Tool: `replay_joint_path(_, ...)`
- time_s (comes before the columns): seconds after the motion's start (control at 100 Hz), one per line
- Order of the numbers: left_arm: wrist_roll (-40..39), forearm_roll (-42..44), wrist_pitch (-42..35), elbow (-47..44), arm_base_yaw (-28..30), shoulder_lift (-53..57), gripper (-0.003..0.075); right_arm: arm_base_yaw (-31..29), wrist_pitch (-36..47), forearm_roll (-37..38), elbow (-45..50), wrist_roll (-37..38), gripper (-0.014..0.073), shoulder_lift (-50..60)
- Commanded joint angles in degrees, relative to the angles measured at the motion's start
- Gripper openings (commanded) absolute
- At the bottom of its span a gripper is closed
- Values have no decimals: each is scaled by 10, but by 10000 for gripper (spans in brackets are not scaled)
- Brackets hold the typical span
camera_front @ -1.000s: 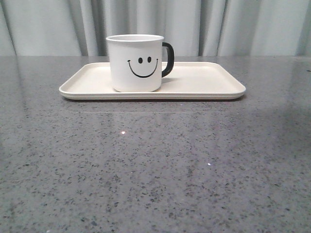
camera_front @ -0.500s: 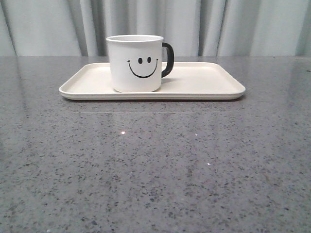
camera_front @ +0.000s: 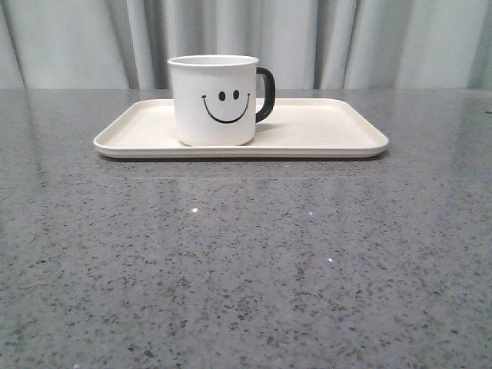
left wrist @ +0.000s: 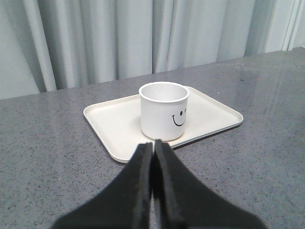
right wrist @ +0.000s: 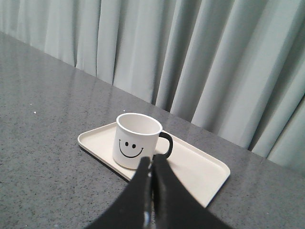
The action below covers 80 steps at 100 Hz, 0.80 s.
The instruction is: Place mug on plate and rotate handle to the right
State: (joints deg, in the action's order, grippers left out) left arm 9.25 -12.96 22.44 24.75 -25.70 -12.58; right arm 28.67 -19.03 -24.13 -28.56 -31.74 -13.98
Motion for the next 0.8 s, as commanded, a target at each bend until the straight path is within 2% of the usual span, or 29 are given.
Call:
replay_joint_path(0.0,1,-10,-44,16,-2,-5,-19,-2,48,-9,-13,1,-61,-5)
replay_joint_path(0.79,-1,-9,-49,16,-2,-5,-19,-2,48,-9,-13,1,-61,-5)
